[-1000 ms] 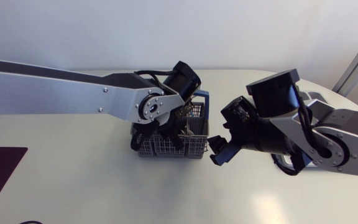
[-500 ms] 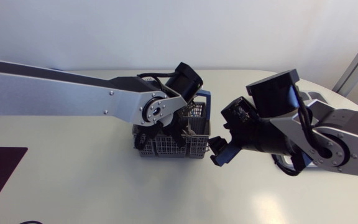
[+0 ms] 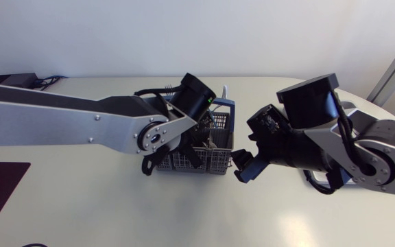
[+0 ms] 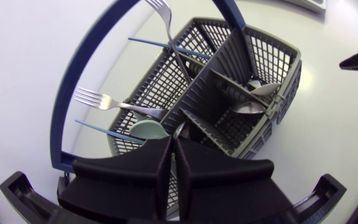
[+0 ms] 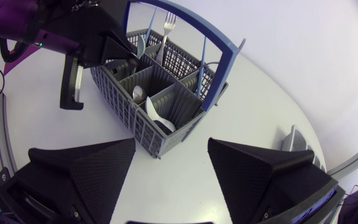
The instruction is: Sort the cutlery from the basket into the organizer compartments.
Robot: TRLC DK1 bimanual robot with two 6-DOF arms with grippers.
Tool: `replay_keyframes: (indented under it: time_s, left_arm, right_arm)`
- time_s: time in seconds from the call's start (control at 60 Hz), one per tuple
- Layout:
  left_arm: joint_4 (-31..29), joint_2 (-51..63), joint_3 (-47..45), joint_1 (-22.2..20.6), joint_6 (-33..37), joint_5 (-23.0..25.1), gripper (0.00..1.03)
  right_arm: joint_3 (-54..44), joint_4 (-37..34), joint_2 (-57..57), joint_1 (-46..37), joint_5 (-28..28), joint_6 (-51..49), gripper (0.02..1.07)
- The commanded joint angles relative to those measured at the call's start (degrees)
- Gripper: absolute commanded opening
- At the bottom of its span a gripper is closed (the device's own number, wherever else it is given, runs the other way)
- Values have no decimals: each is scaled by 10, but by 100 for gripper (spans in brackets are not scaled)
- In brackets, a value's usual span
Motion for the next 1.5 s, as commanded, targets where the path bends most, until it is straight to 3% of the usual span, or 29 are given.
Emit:
replay_keyframes:
  time_s: [0.0, 0.267, 0.417, 0.567, 0.75, 0.933, 1.017, 1.25, 1.483]
  left_arm:
    - [21, -41, -38, -7, 17, -11, 4]
    - [65, -134, -104, -26, 25, -29, 4]
    - [109, -214, -143, -22, 25, -31, 4]
    - [111, -279, -149, -13, 17, -25, 4]
    - [65, -338, -127, 17, -43, 47, 4]
    - [-7, -329, -74, 85, -135, 235, 4]
    - [-8, -321, -60, 95, -156, 286, 4]
    - [-3, -278, -13, 86, -198, 333, 4]
    - [3, -214, 29, 75, -226, 342, 4]
  right_arm:
    - [3, -8, -15, 9, 2, -3, 86]
    - [8, -24, -34, 23, 4, 0, 86]
    - [12, -25, -51, 29, 3, -1, 86]
    - [14, -22, -65, 34, 3, -3, 86]
    - [16, -8, -102, 64, 5, -17, 87]
    - [17, 19, -124, 91, 13, -32, 86]
    - [15, 39, -127, 107, 26, -41, 86]
    - [-23, 150, -113, 170, 140, -101, 85]
    - [-44, 250, -51, 179, 201, -137, 72]
